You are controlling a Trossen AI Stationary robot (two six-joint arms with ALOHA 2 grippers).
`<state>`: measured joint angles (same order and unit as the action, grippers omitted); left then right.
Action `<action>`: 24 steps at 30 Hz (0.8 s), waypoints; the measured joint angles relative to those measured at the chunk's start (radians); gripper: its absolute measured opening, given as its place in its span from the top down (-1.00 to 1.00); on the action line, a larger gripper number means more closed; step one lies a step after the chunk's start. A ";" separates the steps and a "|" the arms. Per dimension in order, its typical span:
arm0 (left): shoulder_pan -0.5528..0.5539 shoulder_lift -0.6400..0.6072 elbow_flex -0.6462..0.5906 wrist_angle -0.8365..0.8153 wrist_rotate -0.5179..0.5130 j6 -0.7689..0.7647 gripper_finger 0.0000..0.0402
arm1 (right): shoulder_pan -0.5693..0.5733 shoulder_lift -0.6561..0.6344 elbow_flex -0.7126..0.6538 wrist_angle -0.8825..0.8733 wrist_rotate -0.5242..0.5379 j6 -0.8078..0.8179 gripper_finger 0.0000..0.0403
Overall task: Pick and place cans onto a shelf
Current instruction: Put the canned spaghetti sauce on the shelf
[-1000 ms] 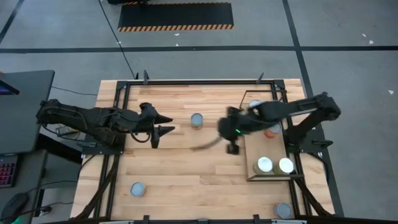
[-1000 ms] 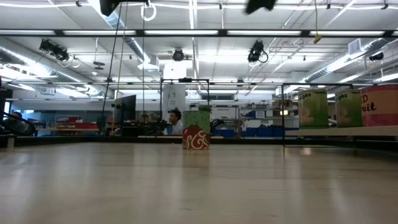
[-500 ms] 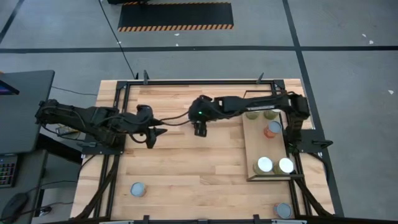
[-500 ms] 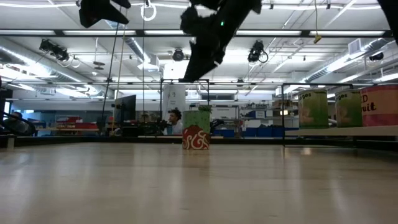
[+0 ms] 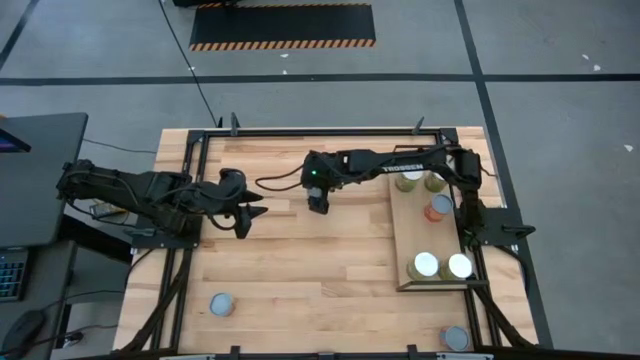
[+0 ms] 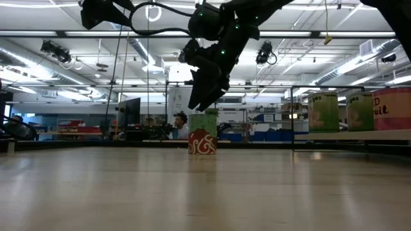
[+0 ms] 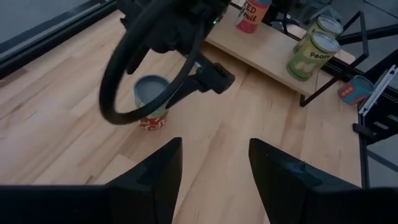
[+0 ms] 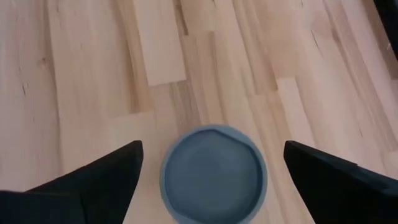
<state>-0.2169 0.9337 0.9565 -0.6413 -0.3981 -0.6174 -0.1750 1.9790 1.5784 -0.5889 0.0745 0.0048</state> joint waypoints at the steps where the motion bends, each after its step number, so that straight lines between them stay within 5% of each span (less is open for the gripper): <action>1: 0.000 0.000 0.000 0.003 0.000 0.000 0.04 | -0.003 0.001 0.000 0.007 -0.001 0.000 -0.97; 14: 0.000 0.001 0.000 0.062 -0.008 0.000 0.04 | -0.039 0.001 -0.109 0.063 -0.079 0.040 -0.91; 24: -0.045 0.002 0.000 0.244 0.000 0.042 0.04 | -0.021 0.001 -0.155 0.214 -0.093 0.123 -0.55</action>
<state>-0.2622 0.9352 0.9562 -0.3971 -0.3977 -0.5751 -0.1962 1.9804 1.4232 -0.3750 -0.0186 0.1277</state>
